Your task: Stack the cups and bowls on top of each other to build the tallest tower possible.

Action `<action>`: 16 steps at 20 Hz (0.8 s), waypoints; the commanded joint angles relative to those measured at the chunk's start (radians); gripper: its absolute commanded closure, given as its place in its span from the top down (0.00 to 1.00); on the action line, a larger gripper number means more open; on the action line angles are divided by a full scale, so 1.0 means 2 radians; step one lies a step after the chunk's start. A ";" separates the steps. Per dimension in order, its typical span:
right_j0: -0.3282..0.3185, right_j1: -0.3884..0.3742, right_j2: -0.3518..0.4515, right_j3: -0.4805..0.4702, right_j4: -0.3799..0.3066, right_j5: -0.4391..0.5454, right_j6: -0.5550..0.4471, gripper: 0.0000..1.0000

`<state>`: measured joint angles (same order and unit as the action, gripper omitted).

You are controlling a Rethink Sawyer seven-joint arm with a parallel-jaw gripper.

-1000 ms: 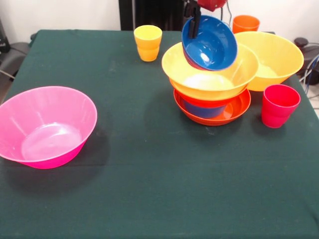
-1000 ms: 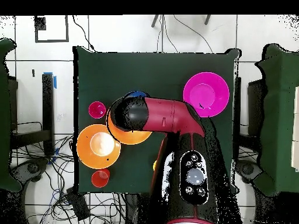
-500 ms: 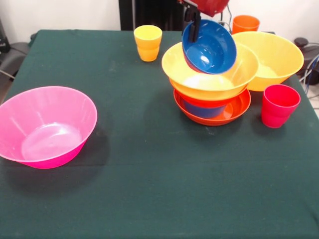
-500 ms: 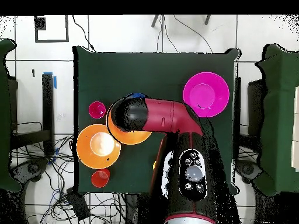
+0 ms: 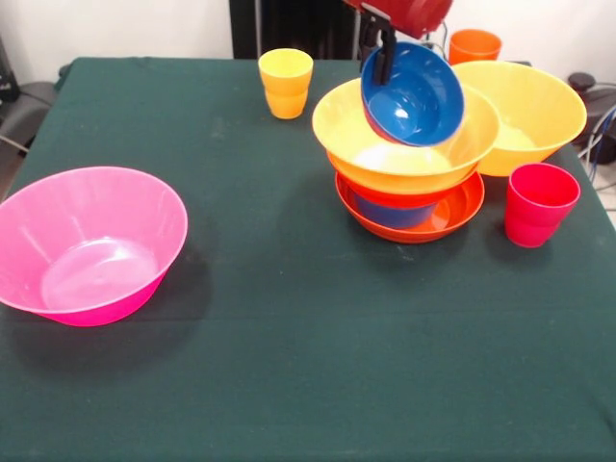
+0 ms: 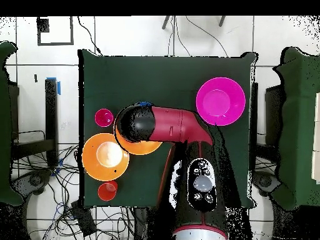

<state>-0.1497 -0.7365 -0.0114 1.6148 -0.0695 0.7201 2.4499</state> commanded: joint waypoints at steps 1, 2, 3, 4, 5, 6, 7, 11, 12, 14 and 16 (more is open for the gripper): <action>0.017 0.024 0.013 0.032 0.015 -0.041 0.068 0.00; 0.018 0.025 0.013 0.032 0.016 -0.043 0.070 0.00; 0.020 0.027 0.013 0.032 0.017 -0.045 0.071 0.00; 0.021 0.028 0.012 0.032 0.018 -0.047 0.073 0.00; 0.022 0.030 0.012 0.032 0.019 -0.049 0.074 0.00; 0.023 0.031 0.011 0.032 0.019 -0.051 0.074 0.00; 0.024 0.032 0.010 0.032 0.020 -0.053 0.075 0.00; 0.024 0.035 0.007 0.032 0.022 -0.058 0.071 0.00; 0.024 0.036 0.007 0.032 0.022 -0.059 0.069 0.00; 0.023 0.037 0.006 0.030 0.023 -0.058 0.066 0.00; 0.023 0.038 0.005 0.030 0.023 -0.059 0.064 0.00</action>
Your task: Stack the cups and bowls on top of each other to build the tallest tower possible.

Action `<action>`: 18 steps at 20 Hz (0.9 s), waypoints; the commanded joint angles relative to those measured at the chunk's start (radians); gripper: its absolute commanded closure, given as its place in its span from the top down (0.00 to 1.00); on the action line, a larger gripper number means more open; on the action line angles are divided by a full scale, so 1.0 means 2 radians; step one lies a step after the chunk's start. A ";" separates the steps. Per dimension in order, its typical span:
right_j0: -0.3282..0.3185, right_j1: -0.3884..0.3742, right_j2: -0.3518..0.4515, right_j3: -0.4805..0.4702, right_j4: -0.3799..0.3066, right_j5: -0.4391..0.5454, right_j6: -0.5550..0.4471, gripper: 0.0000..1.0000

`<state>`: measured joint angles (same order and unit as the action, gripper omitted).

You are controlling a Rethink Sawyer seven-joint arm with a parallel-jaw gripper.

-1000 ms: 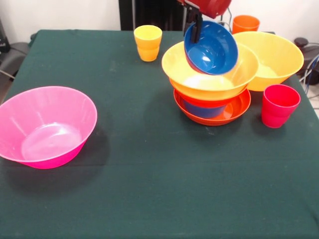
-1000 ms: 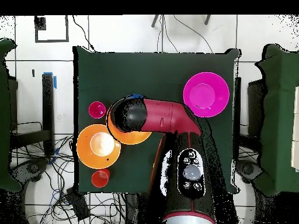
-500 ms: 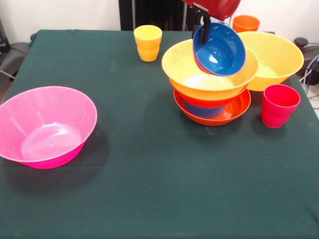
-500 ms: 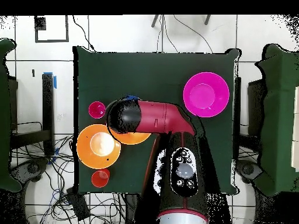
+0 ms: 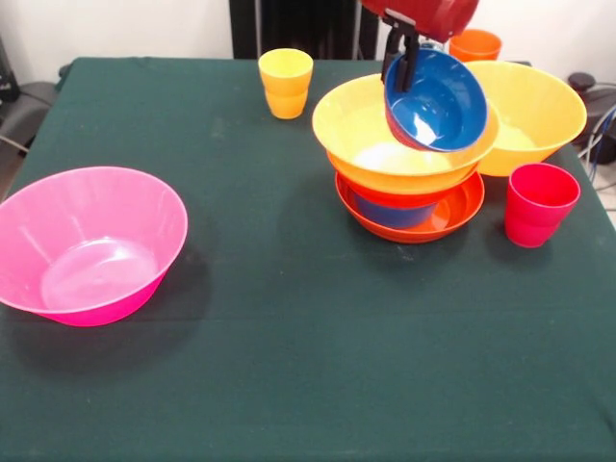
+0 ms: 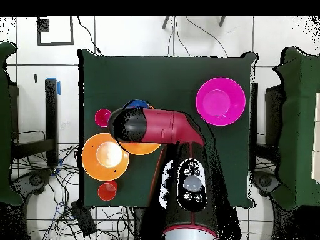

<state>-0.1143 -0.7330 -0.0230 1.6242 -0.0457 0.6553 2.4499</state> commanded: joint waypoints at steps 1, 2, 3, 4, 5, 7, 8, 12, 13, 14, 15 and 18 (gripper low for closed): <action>0.006 0.037 0.010 0.025 0.011 -0.026 0.063 0.00; 0.006 0.037 0.009 0.025 0.011 -0.027 0.062 0.00; 0.006 0.038 0.008 0.024 0.011 -0.026 0.061 0.00; 0.007 0.038 0.006 0.024 0.010 -0.023 0.060 0.00; 0.009 0.038 0.004 0.025 0.010 -0.023 0.060 0.00; 0.013 0.037 0.000 0.028 0.008 -0.022 0.058 0.00; 0.015 0.035 -0.003 0.029 0.007 -0.022 0.058 0.00; 0.015 0.036 -0.004 0.033 0.011 -0.024 0.056 0.00; 0.015 0.036 -0.004 0.034 0.012 -0.025 0.056 0.00; 0.016 0.036 -0.004 0.034 0.013 -0.026 0.056 0.00; 0.016 0.036 -0.004 0.035 0.014 -0.026 0.056 0.00; 0.018 0.034 -0.004 0.038 0.018 -0.025 0.059 0.00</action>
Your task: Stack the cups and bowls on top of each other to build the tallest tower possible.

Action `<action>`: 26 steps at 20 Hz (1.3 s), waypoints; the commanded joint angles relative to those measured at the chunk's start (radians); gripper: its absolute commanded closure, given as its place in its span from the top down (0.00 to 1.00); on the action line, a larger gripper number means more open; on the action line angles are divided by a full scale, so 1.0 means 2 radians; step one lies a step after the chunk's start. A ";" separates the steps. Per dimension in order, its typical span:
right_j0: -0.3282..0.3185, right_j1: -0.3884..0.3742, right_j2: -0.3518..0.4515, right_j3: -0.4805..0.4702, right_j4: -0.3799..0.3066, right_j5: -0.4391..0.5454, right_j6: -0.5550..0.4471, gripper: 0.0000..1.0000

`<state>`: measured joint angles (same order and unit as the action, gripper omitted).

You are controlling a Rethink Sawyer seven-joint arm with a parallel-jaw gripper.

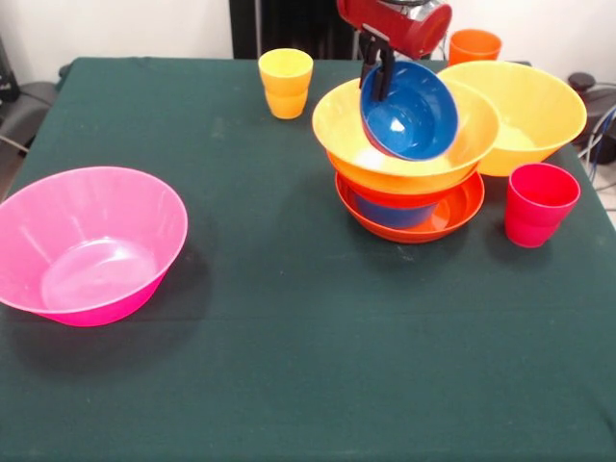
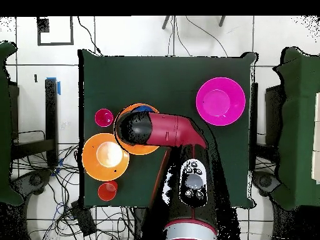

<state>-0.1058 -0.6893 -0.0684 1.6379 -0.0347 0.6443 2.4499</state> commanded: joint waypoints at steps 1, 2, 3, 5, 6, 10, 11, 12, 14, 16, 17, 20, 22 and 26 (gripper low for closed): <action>0.015 0.011 0.019 0.033 0.014 -0.020 0.060 0.00; 0.016 0.010 0.018 0.034 0.015 -0.018 0.061 0.00; 0.017 0.010 0.018 0.034 0.016 -0.018 0.062 0.00; 0.016 0.010 0.019 0.036 0.019 -0.018 0.061 0.00; 0.016 0.011 0.020 0.036 0.020 -0.019 0.062 0.00; 0.016 0.013 0.020 0.037 0.023 -0.023 0.062 0.00; 0.016 0.013 0.021 0.040 0.025 -0.026 0.062 1.00; 0.015 0.013 0.022 0.040 0.026 -0.026 0.061 1.00; 0.015 0.014 0.023 0.041 0.027 -0.031 0.062 1.00; 0.025 0.011 0.015 0.040 0.025 -0.030 0.070 1.00; 0.026 0.012 0.014 0.041 0.024 -0.034 0.071 1.00; 0.028 0.013 0.010 0.040 0.024 -0.035 0.071 1.00; 0.028 0.013 0.010 0.038 0.027 -0.032 0.070 1.00; 0.030 0.017 0.010 0.038 0.031 -0.036 0.069 1.00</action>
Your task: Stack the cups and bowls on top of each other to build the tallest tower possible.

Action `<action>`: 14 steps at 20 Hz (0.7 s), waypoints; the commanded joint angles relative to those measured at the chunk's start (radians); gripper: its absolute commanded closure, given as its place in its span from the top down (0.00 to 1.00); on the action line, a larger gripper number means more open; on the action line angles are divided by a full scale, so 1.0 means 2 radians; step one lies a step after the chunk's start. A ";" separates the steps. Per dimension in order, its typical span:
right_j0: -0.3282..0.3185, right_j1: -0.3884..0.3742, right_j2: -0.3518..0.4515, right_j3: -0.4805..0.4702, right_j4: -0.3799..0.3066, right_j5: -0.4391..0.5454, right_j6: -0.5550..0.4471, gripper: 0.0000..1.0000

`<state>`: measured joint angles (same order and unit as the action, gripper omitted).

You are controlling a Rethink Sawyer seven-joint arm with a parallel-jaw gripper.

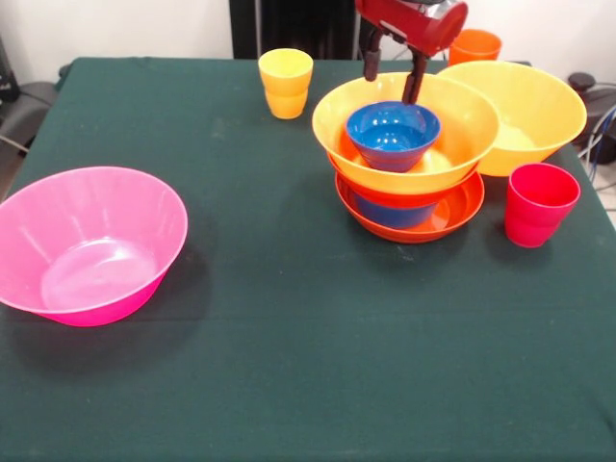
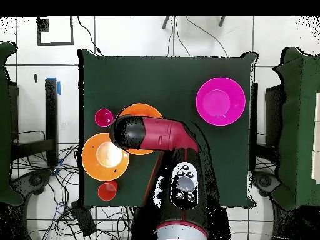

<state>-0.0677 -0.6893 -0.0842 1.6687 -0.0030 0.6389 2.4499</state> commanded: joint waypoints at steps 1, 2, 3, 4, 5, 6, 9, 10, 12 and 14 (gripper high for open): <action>0.011 0.017 0.018 0.022 0.016 -0.034 0.068 1.00; 0.011 0.017 0.017 0.023 0.017 -0.034 0.067 1.00; 0.011 0.017 0.017 0.022 0.018 -0.033 0.066 1.00; 0.011 0.015 0.017 0.023 0.019 -0.031 0.065 1.00; 0.011 0.013 0.016 0.023 0.020 -0.028 0.064 1.00; 0.011 0.011 0.015 0.023 0.021 -0.026 0.063 1.00; 0.014 0.003 0.012 0.021 0.023 -0.013 0.060 1.00; 0.015 0.000 0.010 0.019 0.024 -0.008 0.059 1.00; 0.017 -0.007 0.008 0.018 0.024 0.002 0.057 1.00; 0.018 -0.014 0.005 0.014 0.023 0.011 0.054 1.00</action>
<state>-0.0550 -0.6965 -0.1112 1.6695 0.0162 0.6387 2.4499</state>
